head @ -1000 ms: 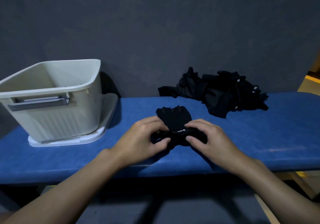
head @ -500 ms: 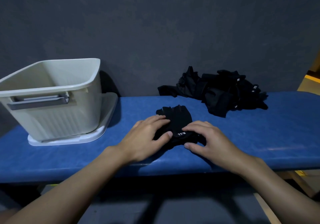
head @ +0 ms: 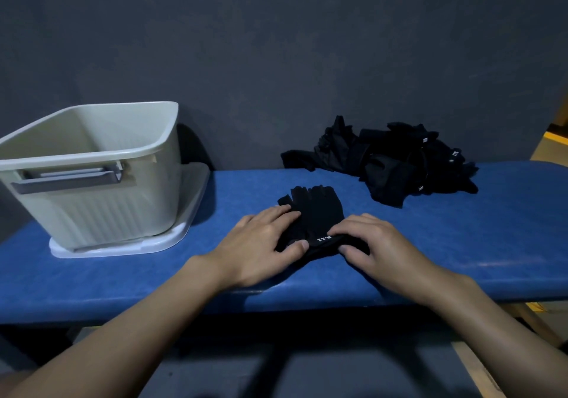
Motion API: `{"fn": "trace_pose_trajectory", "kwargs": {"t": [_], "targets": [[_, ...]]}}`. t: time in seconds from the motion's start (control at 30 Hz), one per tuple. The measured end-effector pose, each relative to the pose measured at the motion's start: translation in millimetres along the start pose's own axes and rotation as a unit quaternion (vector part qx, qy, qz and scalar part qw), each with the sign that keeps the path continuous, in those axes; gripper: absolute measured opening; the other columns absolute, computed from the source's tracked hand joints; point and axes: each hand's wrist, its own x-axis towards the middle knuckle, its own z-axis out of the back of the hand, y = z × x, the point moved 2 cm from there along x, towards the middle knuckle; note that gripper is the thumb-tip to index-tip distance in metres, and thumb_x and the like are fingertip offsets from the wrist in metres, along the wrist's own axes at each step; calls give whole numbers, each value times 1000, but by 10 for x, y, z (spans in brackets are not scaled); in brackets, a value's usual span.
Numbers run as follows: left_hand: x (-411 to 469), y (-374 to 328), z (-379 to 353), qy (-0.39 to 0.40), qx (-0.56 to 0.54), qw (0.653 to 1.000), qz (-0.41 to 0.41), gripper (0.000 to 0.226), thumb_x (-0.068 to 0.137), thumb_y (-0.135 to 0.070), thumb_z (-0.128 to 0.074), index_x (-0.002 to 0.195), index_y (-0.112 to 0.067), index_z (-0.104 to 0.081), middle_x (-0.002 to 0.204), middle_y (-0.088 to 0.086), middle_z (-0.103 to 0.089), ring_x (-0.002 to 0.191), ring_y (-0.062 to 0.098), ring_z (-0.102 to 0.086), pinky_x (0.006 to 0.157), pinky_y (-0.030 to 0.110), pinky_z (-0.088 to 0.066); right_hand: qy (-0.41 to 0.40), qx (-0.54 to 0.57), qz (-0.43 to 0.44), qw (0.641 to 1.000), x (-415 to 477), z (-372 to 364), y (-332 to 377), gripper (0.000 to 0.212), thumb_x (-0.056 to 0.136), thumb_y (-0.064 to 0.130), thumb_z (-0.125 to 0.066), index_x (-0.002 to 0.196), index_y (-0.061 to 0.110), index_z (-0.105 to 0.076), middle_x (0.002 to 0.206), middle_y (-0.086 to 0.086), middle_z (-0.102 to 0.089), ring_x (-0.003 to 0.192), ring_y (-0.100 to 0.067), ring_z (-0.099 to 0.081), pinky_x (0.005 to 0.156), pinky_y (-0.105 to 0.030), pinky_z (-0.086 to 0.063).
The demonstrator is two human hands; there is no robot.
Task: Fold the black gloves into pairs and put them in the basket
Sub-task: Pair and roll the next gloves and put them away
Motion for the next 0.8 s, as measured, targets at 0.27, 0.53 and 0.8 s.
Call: {"fn": "trace_pose_trajectory", "kwargs": {"t": [0.27, 0.53, 0.8], "targets": [[44, 36, -7, 15, 7, 1000, -4, 95, 76, -80, -17, 157, -31, -18, 165, -10, -16, 151, 5, -11, 121, 38, -14, -52, 37, -48, 997, 163, 132, 133, 44, 87, 65, -47, 107, 33, -69, 108, 22, -62, 109, -5, -51, 102, -40, -39], [43, 27, 6, 16, 20, 1000, -5, 100, 76, -79, -16, 158, -23, -9, 166, -7, -15, 151, 5, -12, 121, 31, -13, 192, -58, -100, 974, 500, -92, 170, 68, 97, 58, -35, 155, 27, -17, 164, 7, -12, 150, -7, 1, 123, -36, -4], [48, 54, 13, 51, 28, 998, 7, 106, 75, -83, -14, 160, -21, -4, 167, -8, -4, 152, 3, -1, 124, 33, -7, 262, -103, -144, 949, 443, -207, 34, 73, 90, 72, -14, 154, 40, -1, 163, 13, 14, 145, -4, 24, 121, -41, 9]]}}
